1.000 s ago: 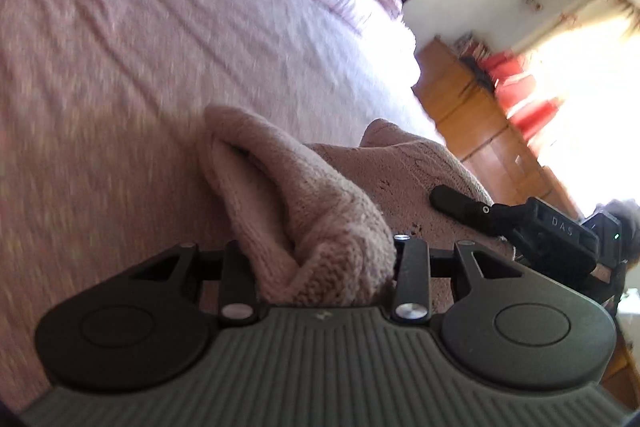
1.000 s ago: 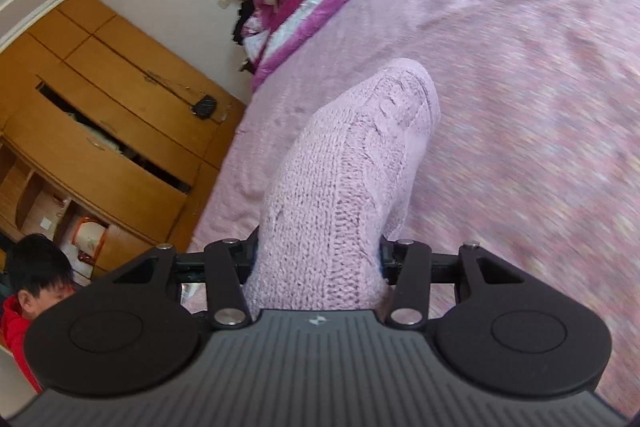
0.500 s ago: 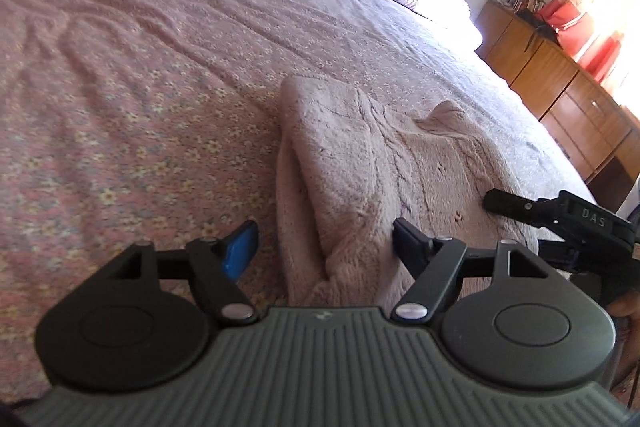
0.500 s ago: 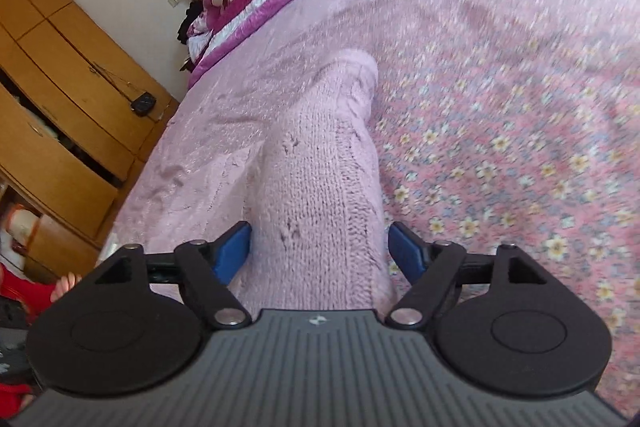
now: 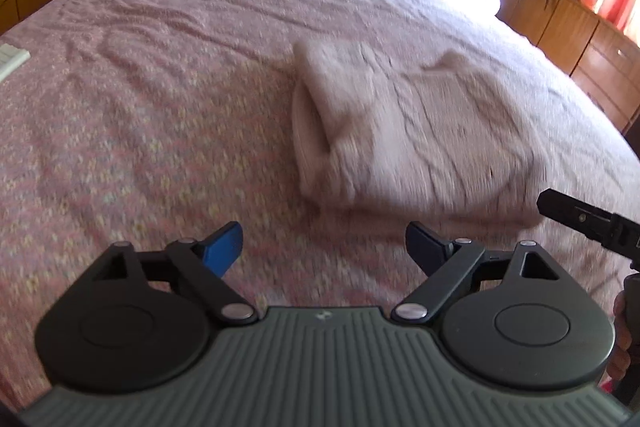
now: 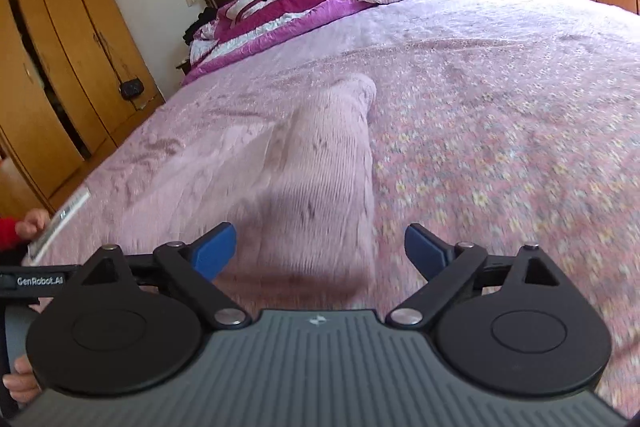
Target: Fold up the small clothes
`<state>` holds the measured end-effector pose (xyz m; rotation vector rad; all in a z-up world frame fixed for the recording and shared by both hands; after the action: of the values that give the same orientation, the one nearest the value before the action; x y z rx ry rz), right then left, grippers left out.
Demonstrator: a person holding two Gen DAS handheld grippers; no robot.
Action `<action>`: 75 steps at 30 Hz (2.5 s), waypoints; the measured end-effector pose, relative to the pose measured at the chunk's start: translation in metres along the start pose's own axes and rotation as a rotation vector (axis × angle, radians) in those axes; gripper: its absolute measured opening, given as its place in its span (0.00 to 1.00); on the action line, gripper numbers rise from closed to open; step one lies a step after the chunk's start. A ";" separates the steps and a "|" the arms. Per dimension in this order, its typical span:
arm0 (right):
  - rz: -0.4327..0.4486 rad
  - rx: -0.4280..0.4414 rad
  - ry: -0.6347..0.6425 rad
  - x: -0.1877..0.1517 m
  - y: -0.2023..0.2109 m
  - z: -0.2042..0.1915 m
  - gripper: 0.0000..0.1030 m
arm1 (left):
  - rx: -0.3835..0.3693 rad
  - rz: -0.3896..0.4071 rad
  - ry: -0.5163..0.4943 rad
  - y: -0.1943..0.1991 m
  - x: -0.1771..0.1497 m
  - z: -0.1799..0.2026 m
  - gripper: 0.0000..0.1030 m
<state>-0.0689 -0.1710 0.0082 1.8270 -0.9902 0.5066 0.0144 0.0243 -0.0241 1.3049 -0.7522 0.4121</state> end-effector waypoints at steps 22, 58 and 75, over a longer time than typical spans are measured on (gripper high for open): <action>-0.090 -0.160 0.075 -0.061 -0.022 0.016 0.97 | 0.133 -0.073 -0.077 -0.035 -0.034 0.030 0.89; -0.089 -0.147 0.068 -0.062 -0.028 0.021 1.00 | 0.152 -0.069 -0.081 -0.036 -0.037 0.032 0.90; -0.089 -0.147 0.069 -0.062 -0.028 0.021 1.00 | 0.152 -0.069 -0.084 -0.037 -0.037 0.032 0.90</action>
<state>-0.0840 -0.1579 -0.0605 1.7032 -0.8727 0.4280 0.0040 -0.0103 -0.0737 1.4945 -0.7552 0.3663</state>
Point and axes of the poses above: each gripper's, at about its wrist camera, not at the fingertips, and y roughly against the way its jaws point, z to its right, x to its top, the point moved 9 cm from there along -y, roughly the way its jaws point, and after that the axes turned 9 degrees about -y, right-handed, at the moved point
